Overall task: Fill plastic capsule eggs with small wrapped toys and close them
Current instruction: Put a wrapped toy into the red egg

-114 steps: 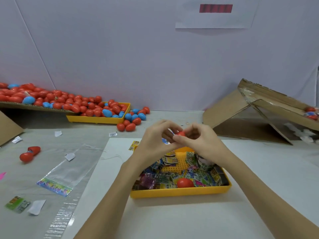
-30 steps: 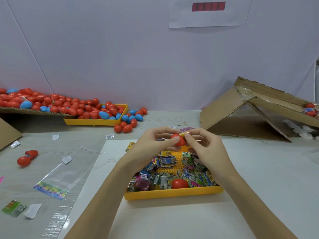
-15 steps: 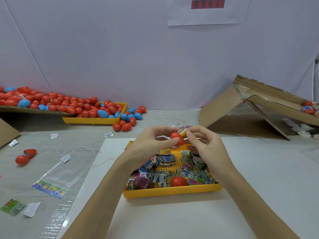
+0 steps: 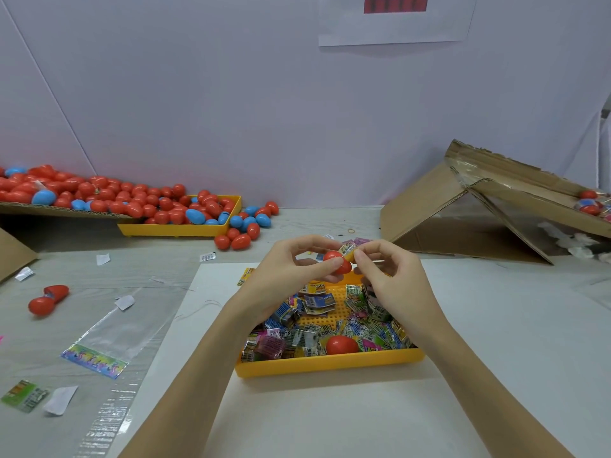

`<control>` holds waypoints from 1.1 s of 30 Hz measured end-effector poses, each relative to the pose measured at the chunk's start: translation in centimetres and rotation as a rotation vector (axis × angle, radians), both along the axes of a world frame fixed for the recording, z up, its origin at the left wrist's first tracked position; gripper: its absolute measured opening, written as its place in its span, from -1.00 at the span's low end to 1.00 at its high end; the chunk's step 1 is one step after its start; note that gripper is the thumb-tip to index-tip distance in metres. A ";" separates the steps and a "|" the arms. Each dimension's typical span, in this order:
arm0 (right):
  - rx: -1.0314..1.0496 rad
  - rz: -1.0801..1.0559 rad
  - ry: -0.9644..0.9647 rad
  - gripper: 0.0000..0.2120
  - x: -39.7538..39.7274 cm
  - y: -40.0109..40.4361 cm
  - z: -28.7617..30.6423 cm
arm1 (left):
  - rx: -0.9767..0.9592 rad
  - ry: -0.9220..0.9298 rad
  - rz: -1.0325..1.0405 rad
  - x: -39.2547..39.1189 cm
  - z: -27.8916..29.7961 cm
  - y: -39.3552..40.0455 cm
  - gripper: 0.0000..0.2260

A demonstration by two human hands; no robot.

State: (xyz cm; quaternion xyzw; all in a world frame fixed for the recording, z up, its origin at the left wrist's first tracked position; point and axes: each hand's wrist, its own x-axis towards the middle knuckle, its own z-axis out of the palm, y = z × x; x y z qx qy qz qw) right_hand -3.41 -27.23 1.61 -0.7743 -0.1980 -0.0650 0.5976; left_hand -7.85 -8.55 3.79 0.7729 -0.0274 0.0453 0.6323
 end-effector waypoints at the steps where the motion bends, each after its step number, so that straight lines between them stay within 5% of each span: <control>1: 0.001 -0.004 0.006 -0.94 0.0 0.0 0.0 | 0.002 -0.004 0.002 0.0 0.0 0.0 -0.79; 19: -0.097 -0.053 -0.153 -0.91 -0.4 0.1 0.1 | -0.083 0.010 0.003 0.3 -0.1 0.1 -0.81; 33: -0.031 0.078 -0.026 -0.88 -0.4 0.2 0.3 | -0.046 -0.096 -0.034 0.2 -0.1 0.6 -0.80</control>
